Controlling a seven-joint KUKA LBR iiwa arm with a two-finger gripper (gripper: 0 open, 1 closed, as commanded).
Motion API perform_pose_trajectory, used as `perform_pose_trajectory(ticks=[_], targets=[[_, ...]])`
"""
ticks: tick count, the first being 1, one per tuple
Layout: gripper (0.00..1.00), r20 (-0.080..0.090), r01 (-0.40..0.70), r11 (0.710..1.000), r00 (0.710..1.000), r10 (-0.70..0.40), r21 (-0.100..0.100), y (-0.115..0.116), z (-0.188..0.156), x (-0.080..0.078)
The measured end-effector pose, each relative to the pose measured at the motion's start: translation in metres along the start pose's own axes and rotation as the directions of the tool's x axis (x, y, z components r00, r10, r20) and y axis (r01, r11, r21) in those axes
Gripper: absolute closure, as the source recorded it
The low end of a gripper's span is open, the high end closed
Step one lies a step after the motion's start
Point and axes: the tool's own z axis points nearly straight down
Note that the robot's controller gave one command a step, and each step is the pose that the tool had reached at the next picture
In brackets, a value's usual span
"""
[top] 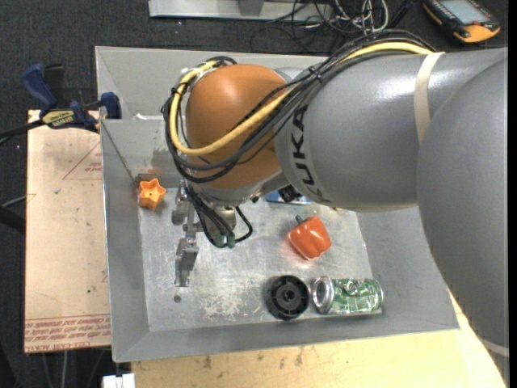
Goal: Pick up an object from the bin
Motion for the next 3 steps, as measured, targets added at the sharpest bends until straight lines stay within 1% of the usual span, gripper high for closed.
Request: perform_pose_trajectory(ticks=[1,2,3], targets=[[0.00,0.007,0.040,0.999,0.999,-0.040,-0.002,0.000,0.022,-0.055],[0.00,0.006,-0.082,0.997,0.997,0.082,-0.002,-0.002,0.079,-0.063],[0.00,-0.005,-0.270,0.963,0.963,0.270,0.004,-0.009,0.110,-0.059]])
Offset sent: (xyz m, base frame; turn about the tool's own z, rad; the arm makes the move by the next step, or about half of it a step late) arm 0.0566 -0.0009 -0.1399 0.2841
